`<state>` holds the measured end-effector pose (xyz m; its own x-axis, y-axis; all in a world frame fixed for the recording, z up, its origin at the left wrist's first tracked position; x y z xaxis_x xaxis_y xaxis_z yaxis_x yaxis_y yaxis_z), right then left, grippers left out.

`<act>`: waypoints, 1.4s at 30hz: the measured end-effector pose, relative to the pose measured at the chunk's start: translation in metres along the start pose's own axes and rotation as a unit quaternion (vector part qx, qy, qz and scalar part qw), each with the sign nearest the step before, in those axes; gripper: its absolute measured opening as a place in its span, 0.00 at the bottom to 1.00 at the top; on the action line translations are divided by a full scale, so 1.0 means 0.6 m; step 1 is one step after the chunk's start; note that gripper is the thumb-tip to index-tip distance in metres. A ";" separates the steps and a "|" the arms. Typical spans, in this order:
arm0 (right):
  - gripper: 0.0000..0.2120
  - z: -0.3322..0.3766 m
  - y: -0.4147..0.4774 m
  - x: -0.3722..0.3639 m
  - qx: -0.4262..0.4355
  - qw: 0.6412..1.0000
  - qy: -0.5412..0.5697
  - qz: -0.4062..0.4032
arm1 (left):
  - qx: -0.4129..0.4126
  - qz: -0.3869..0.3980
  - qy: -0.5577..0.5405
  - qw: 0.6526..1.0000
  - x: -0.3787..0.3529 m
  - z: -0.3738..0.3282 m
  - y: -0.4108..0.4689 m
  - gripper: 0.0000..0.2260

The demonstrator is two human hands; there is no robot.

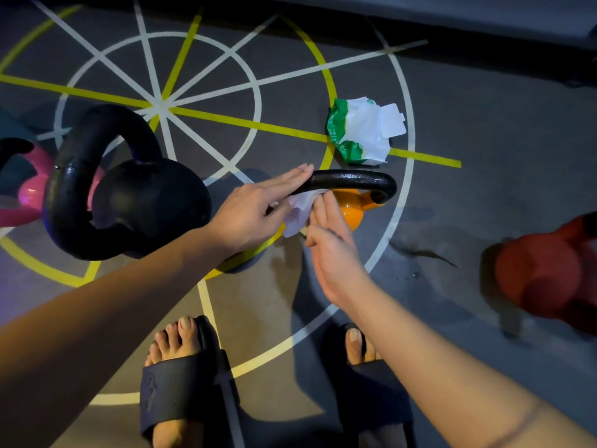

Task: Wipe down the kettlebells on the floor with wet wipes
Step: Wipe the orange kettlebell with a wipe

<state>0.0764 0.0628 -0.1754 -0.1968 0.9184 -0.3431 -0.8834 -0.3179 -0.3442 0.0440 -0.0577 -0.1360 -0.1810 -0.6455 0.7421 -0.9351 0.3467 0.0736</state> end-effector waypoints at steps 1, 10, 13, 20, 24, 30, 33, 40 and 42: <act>0.48 -0.002 0.001 -0.003 -0.005 1.000 -0.028 0.010 | -0.001 0.001 0.003 1.000 0.000 0.000 0.000 0.27; 0.50 -0.029 0.018 -0.002 -0.013 0.845 -0.531 0.057 | -0.002 0.001 0.009 1.000 -0.001 -0.005 -0.002 0.28; 0.50 -0.012 0.029 0.001 0.034 0.768 -0.640 0.024 | 0.001 0.000 0.010 1.000 0.002 -0.007 -0.002 0.28; 0.44 -0.023 0.028 0.010 0.086 0.517 -0.852 0.015 | 0.007 -0.013 0.014 1.000 0.003 -0.011 -0.005 0.29; 0.41 -0.018 0.025 0.025 0.130 0.479 -0.868 -0.004 | 0.005 -0.010 0.029 1.000 -0.001 -0.006 -0.006 0.30; 0.36 -0.009 0.021 0.051 0.175 0.453 -0.874 -0.001 | 0.005 -0.021 0.039 0.999 -0.004 -0.001 -0.005 0.30; 0.28 0.018 0.009 0.073 0.229 0.479 -0.847 -0.034 | 0.002 -0.024 0.043 0.999 -0.003 -0.001 -0.003 0.28; 0.18 0.024 0.030 0.059 0.273 0.476 -0.834 -0.055 | -0.008 -0.050 0.047 0.998 -0.001 -0.004 0.002 0.27; 0.17 0.030 0.041 0.048 0.286 0.485 -0.824 -0.065 | -0.008 -0.048 0.044 0.998 -0.001 -0.006 0.000 0.27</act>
<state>0.0413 0.0856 -0.1781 0.2202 0.0140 0.9754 -0.8150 -0.5467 0.1918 0.0455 -0.0549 -0.1340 -0.0633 -0.6142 0.7866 -0.9416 0.2979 0.1568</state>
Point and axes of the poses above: each hand's wrist, its own y-axis towards the middle knuckle, its own x-axis out of the back of the hand, z = x × y, the point moved 8 cm from there along y, towards the middle knuckle, and after that the axes turned 2 degrees about -x, right-handed, at the moved point
